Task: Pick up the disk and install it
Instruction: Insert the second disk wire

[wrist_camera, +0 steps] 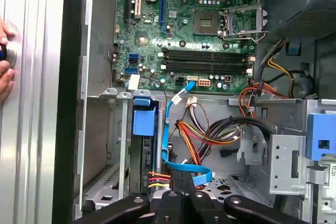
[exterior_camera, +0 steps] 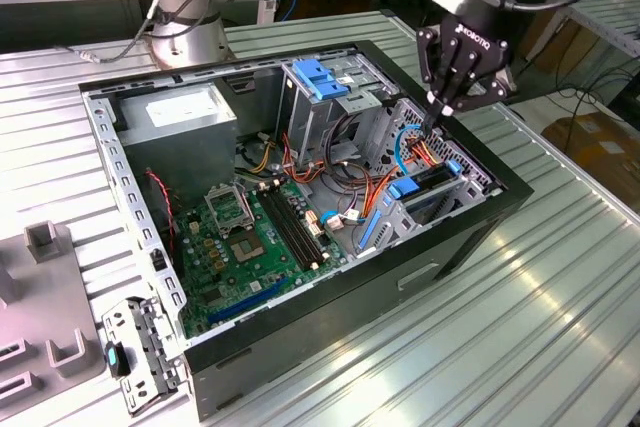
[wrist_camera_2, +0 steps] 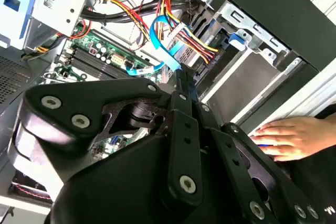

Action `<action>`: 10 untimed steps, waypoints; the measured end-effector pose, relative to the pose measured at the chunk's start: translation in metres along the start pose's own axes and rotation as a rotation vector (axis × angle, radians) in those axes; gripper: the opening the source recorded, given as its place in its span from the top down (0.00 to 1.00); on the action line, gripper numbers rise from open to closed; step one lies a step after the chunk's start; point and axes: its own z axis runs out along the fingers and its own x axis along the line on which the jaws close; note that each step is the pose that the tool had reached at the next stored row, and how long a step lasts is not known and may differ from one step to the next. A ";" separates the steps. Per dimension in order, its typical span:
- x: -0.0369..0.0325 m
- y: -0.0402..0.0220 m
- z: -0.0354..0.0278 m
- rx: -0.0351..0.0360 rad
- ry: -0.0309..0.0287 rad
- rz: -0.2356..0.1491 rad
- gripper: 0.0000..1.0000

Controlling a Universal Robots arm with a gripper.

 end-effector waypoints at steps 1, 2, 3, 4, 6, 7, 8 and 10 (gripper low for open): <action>-0.0074 -0.0009 0.0004 -0.0009 0.0198 -0.003 0.89; -0.0146 -0.0014 0.0013 -0.0032 0.0713 -0.003 0.76; -0.0267 -0.0029 0.0021 -0.0066 0.1438 -0.001 0.76; -0.0289 -0.0034 0.0042 -0.0069 0.1493 -0.001 0.76; -0.0296 -0.0038 0.0118 -0.0076 0.1638 -0.001 0.76; -0.0296 -0.0038 0.0128 -0.0076 0.1663 -0.001 0.76; -0.0297 -0.0039 0.0135 -0.0077 0.1687 -0.001 0.76; -0.0298 -0.0041 0.0148 -0.0080 0.1741 -0.001 0.76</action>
